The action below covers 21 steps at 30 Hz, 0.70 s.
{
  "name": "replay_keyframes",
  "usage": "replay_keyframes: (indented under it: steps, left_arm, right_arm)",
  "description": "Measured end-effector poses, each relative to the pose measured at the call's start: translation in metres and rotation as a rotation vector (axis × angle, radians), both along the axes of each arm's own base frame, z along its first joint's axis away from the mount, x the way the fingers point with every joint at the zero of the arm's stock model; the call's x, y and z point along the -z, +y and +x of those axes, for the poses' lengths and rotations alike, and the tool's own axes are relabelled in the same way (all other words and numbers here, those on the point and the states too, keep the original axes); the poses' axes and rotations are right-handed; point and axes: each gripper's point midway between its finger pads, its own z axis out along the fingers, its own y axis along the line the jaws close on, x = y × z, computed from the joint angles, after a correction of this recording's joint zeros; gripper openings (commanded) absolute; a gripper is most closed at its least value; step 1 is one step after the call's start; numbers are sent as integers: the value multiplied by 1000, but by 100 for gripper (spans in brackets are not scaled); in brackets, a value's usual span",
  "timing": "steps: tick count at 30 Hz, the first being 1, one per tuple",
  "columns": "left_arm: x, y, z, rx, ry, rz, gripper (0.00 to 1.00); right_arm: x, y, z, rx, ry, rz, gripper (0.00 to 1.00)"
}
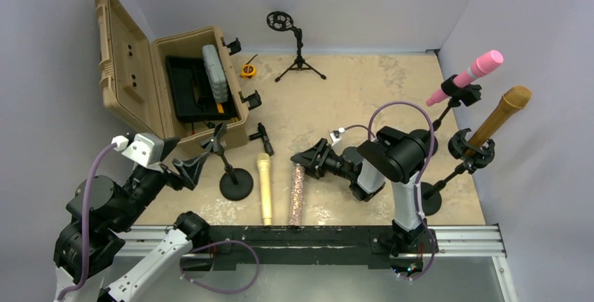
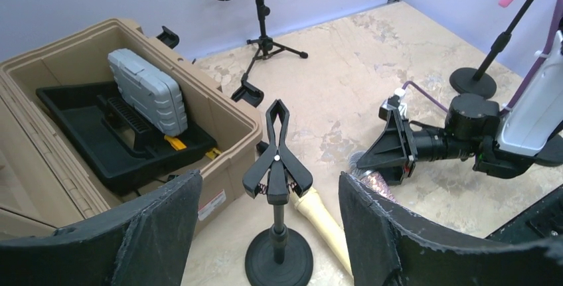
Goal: Remove the microphone from the stand
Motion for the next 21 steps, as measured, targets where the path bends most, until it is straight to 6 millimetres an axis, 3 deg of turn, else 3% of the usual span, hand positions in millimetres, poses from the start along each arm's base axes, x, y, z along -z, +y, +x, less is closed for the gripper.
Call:
replay_keyframes:
  steps: [5, 15, 18, 21]
  left_arm:
    - [-10, -1, 1, 0, -5, -7, 74]
    - [-1, -10, 11, -5, 100, 8, 74]
    - [3, -14, 17, -15, 159, 16, 70]
    - [11, -19, 26, -32, 226, 34, 59]
  right_arm:
    - [5, 0, -2, -12, -12, -16, 71]
    - [-2, 1, -2, -24, -66, -24, 76]
    - [-14, 0, -1, -25, -119, -20, 76]
    - [-32, 2, 3, -23, -205, -14, 76]
